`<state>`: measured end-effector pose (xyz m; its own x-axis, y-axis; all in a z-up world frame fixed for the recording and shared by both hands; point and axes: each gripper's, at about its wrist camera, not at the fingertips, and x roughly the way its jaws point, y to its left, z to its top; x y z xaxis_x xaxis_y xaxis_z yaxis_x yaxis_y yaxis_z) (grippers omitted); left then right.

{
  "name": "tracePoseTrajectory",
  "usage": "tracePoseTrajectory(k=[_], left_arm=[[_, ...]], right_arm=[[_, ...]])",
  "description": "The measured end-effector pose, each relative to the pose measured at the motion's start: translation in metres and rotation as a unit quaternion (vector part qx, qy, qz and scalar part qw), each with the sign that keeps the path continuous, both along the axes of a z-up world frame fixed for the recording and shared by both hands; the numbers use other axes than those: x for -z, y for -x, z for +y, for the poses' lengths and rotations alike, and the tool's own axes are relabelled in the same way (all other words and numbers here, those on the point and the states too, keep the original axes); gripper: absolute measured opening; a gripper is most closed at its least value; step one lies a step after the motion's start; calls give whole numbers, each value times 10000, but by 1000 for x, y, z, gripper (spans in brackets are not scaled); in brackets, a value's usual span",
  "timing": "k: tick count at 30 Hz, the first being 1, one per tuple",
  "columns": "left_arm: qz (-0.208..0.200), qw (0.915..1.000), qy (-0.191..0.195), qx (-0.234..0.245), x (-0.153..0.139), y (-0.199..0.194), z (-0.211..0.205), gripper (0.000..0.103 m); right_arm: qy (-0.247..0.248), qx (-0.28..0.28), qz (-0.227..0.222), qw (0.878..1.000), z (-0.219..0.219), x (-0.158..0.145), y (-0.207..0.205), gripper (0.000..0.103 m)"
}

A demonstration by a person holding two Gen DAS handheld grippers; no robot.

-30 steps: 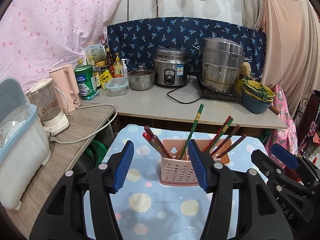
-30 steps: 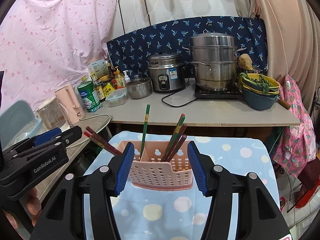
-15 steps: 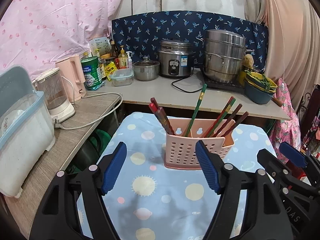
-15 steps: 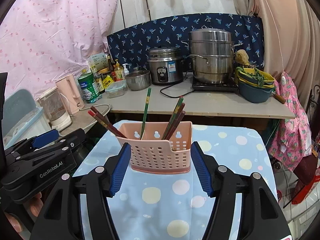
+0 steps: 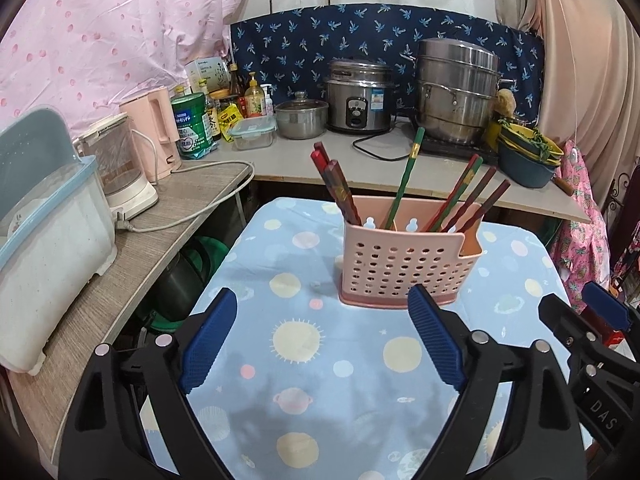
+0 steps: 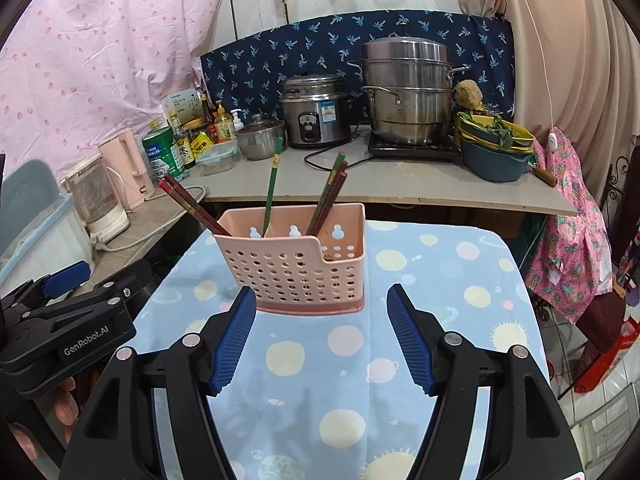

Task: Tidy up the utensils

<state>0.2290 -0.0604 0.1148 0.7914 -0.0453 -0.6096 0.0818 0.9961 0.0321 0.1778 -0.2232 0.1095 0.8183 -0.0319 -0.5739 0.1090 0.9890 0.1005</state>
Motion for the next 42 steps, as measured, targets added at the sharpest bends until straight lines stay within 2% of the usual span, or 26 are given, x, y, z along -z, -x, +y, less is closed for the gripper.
tracePoseTrajectory(k=[6, 12, 17, 24, 25, 26, 42], left_arm=[[141, 9999, -65, -36, 14, 4, 1, 89], [273, 9995, -117, -49, 25, 7, 3, 91], [337, 9993, -136, -53, 29, 6, 3, 93], [433, 9989, -164, -76, 37, 6, 3, 94], [447, 9988, -166, -79, 38, 6, 3, 94], [459, 9988, -167, -83, 39, 6, 2, 94], [568, 9980, -248, -132, 47, 0, 0, 94]], right_arm=[[-45, 63, 125, 9999, -5, 12, 4, 67], [16, 151, 183, 9997, -8, 23, 8, 73], [-45, 228, 235, 9995, -12, 30, 11, 84], [-42, 270, 289, 9992, -12, 38, 13, 88], [-48, 262, 303, 9992, -11, 40, 13, 96], [-51, 261, 318, 9991, -10, 41, 13, 96], [20, 178, 469, 9987, 0, 54, 7, 97]])
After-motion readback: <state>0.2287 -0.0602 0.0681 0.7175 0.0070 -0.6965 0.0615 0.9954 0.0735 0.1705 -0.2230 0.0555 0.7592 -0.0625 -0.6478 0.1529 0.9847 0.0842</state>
